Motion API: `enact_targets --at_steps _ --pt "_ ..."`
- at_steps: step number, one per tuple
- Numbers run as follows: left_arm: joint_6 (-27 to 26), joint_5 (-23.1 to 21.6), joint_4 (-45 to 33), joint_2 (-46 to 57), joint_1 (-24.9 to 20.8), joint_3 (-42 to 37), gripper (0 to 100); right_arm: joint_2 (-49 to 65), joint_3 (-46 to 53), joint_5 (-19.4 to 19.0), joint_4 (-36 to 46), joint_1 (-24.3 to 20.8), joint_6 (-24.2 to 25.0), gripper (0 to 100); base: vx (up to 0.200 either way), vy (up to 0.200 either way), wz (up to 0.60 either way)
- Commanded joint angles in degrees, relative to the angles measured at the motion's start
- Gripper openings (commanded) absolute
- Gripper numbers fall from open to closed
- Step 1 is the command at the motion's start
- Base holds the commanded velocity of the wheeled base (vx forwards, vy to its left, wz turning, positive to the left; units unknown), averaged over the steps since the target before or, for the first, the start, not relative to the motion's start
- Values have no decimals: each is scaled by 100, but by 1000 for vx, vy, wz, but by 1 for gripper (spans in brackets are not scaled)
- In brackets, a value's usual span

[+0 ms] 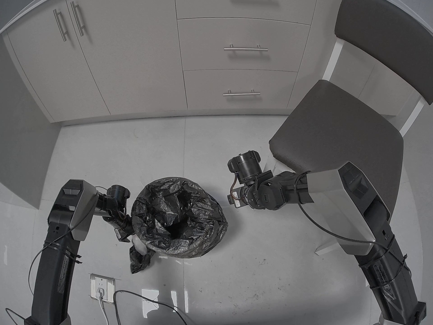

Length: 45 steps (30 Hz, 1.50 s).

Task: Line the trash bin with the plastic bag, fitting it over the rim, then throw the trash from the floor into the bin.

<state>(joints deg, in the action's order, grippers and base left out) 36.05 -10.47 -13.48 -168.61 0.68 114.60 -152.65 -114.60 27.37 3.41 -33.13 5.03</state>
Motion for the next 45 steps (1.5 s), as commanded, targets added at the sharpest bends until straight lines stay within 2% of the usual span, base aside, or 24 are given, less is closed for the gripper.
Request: enact_targets --at_steps 1,12,19,20,37,41,45 --pt "-19 19 -612 -375 -59 -1 100 -2 1 5 1 0 50 100 0 0 0" --pt "-80 36 -1649 -901 -86 -1 100 -19 1 5 -16 0 59 100 0 0 0" --pt "-98 36 -1781 -901 -86 -1 100 -54 1 5 -25 0 59 100 0 0 0" --pt "-98 36 -1789 -901 -77 -1 0 -45 1 5 -25 0 59 100 0 0 0" --pt "-19 28 -2018 -901 -33 -1 0 34 1 23 -25 -9 59 100 0 0 0" --pt "-10 28 -2554 -901 11 -1 0 227 1 5 54 -9 41 100 0 0 0" --pt "-72 36 -3530 -840 239 -1 0 447 1 5 195 9 41 100 0 0 0"
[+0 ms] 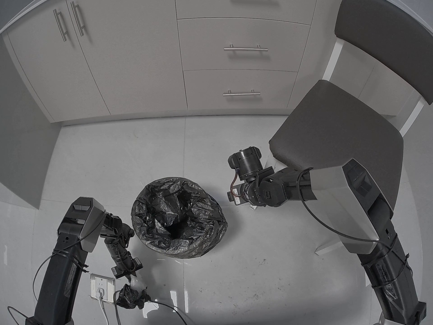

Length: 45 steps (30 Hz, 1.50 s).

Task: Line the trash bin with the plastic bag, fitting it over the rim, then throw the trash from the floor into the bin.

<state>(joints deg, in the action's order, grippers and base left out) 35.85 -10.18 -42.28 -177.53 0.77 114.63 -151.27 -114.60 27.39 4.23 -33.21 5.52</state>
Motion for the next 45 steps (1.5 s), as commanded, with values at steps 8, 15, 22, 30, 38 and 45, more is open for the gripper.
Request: enact_targets --at_steps 8,15,22,30,38,45 --pt "-87 -2 -826 1168 1057 -4 0 661 1 3 148 -19 -7 100 0 0 0" --pt "-61 -72 -1142 2364 1461 -4 0 1293 1 21 676 -54 -7 100 0 0 0" --pt "-61 -661 -1942 3822 1312 -4 0 2049 1 82 1133 -45 1 100 0 0 0" --pt "-105 -722 -2153 5158 591 -4 0 2954 1 91 2231 -54 -60 100 0 0 0" --pt "-817 -705 -2399 5888 -789 -4 0 3543 1 495 2785 -54 -51 100 0 0 0" --pt "-1326 -450 -2470 5686 -1255 -4 0 3596 1 486 2785 -89 10 100 0 0 0"
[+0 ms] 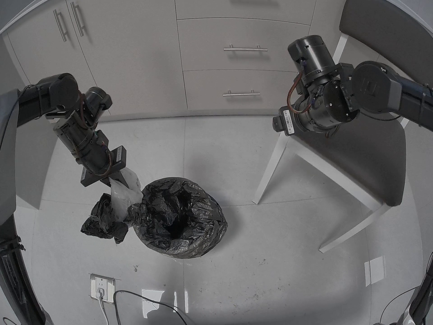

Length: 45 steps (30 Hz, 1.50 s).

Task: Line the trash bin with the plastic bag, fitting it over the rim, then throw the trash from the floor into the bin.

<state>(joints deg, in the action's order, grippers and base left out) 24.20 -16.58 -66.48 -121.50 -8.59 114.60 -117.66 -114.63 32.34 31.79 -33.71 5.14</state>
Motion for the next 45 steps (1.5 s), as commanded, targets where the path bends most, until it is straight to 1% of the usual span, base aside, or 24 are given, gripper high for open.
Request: enact_targets --at_steps 1,3,4,7,12,19,22,23,25,27,30,33,35,39,41,45 --pt "-161 190 -50 83 -318 -1 0 235 4 -9 29 -39 48 100 0 0 0" --pt "-187 401 -111 -128 -389 -1 0 270 4 -17 20 -145 66 100 0 0 0" --pt "-196 436 -146 -198 -397 -1 0 305 4 -17 11 -180 66 100 0 0 0" --pt "-187 463 -182 -400 -406 -1 0 367 4 -26 20 -294 66 100 0 0 0" --pt "-187 463 -182 -655 -441 -1 0 393 4 -17 20 -294 66 100 0 0 0" --pt "-187 691 -41 -1007 -670 -1 0 508 4 -9 -6 -321 74 100 0 0 0" --pt "-196 735 328 -1139 -846 -1 0 631 4 0 -15 -356 74 100 0 0 0" --pt "-196 735 328 -1139 -846 -1 0 631 4 0 -15 -356 74 100 0 0 0" --pt "-390 867 803 -1227 -951 -1 0 736 4 0 -6 -365 74 100 0 0 0" --pt "-469 937 935 -1253 -977 -1 0 771 4 0 -6 -373 74 100 0 0 0" --pt "-662 1342 1488 -1279 -1153 -1 0 947 4 18 -15 -532 66 100 0 0 0" --pt "-706 1544 1840 -1262 -1329 -1 0 1052 4 18 -24 -637 22 100 0 0 0" --pt "-715 1623 2033 -1271 -1417 -1 0 1088 4 18 -15 -646 30 100 0 0 0" --pt "-688 2053 2578 -1332 -1602 -1 0 1140 4 44 -24 -646 39 100 0 0 0" --pt "-688 2185 2719 -1394 -1637 -1 0 1167 4 35 -15 -646 39 100 0 0 0" --pt "-688 2194 2701 -1429 -1637 -1 0 1202 4 35 20 -646 30 100 0 0 0"
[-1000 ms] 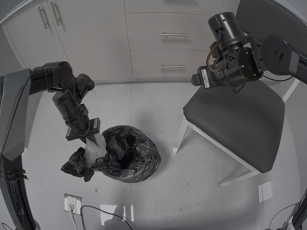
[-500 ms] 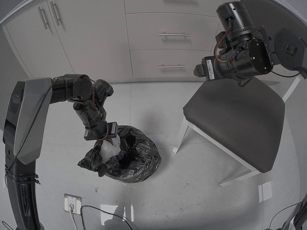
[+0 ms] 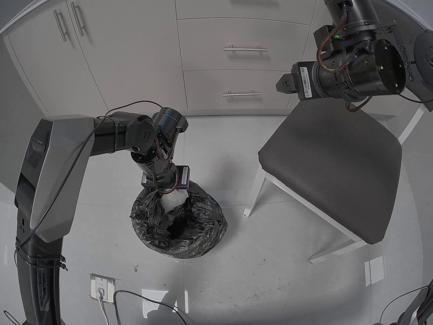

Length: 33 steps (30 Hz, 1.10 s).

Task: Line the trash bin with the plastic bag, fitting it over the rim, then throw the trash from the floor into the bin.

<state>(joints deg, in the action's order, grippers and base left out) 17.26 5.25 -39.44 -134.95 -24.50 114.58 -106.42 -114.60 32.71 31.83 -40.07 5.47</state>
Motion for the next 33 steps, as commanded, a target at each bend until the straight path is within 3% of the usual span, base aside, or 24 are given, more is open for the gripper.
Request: enact_targets --at_steps 1,7,8,28,29,33 --pt "5 11 -11 -84 -37 1 0 78 1 -1 16 -10 -2 100 0 0 0" --pt "5 11 -20 -146 -28 1 0 78 1 -1 -10 -10 15 100 0 0 0" --pt "5 11 -20 -154 -28 1 100 69 1 -1 -10 -10 15 100 0 0 0" --pt "40 20 -20 -163 -28 1 100 78 1 -1 -10 -10 24 100 0 0 0" --pt "49 20 -20 -163 -28 1 0 78 1 -1 -10 -10 33 100 0 0 0" --pt "58 20 -38 -234 -28 1 0 78 1 -1 -19 -10 15 100 0 0 0"
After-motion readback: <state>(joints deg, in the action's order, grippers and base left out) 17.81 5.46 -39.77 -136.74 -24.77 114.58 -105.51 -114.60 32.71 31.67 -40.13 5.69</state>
